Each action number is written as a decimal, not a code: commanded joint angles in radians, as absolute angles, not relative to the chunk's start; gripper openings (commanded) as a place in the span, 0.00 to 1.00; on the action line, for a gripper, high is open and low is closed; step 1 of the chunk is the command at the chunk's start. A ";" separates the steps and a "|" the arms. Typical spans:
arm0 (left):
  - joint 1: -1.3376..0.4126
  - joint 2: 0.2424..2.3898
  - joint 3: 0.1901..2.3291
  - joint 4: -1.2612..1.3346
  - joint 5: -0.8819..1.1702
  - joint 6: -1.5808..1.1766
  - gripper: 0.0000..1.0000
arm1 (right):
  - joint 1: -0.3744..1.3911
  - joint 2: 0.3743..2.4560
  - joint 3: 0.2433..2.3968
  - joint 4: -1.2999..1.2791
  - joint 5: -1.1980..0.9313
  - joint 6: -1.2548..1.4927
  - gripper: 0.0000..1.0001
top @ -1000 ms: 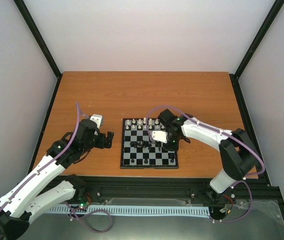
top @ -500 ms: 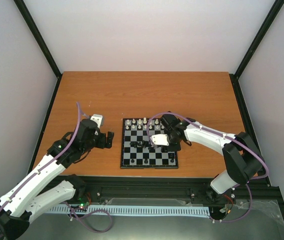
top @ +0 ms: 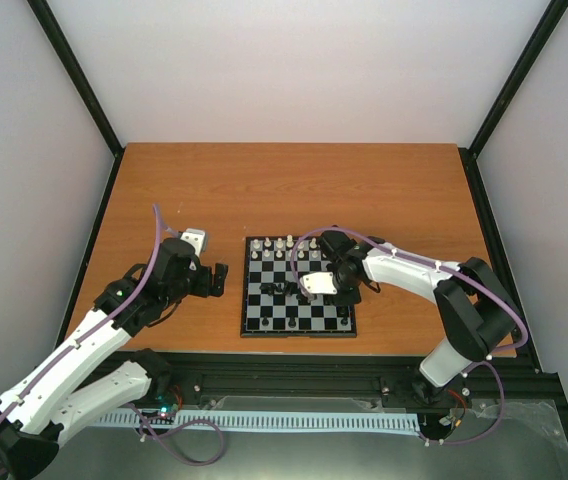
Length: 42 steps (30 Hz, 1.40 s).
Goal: Set up the chess pieces on the board
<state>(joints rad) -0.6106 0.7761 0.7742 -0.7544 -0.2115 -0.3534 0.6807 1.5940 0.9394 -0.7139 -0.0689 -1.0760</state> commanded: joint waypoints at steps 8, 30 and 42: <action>-0.603 0.772 0.787 -0.726 -0.198 -0.331 1.00 | 0.689 1.638 0.935 -0.804 -0.096 -1.076 0.32; -0.603 0.772 0.785 -0.725 -0.190 -0.330 1.00 | 0.696 1.653 0.928 -0.783 -0.088 -1.075 0.42; -0.603 0.769 0.785 -0.725 -0.187 -0.330 1.00 | 0.701 1.672 0.925 -0.783 -0.061 -1.080 0.28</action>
